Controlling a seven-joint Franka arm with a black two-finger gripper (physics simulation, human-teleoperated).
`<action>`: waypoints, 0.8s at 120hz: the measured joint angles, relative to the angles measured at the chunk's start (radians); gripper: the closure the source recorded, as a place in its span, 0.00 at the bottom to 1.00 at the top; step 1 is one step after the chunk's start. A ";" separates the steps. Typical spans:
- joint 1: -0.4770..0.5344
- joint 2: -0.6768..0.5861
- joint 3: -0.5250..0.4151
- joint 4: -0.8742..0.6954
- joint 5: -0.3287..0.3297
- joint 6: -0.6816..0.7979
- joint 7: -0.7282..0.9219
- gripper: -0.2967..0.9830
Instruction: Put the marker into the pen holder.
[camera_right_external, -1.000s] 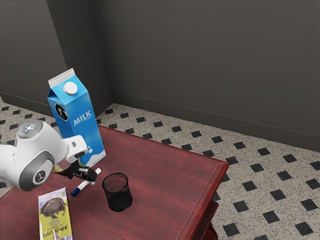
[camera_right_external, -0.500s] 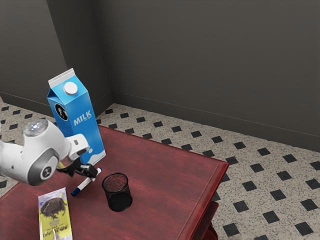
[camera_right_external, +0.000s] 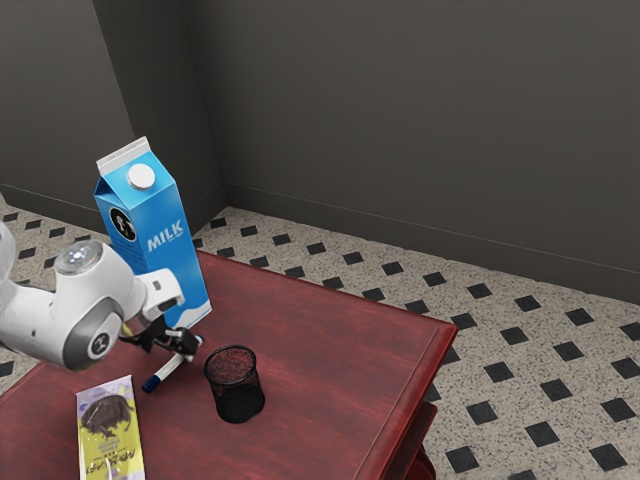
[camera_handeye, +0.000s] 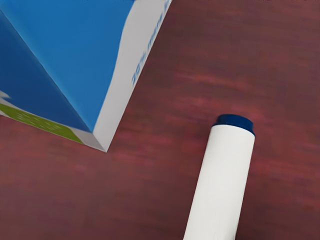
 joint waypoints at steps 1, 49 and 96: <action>0.000 0.001 0.000 0.001 0.000 0.000 0.000 0.25; -0.001 0.038 0.022 0.026 0.022 0.038 0.039 0.26; -0.001 0.038 0.021 0.025 0.010 0.058 0.064 0.56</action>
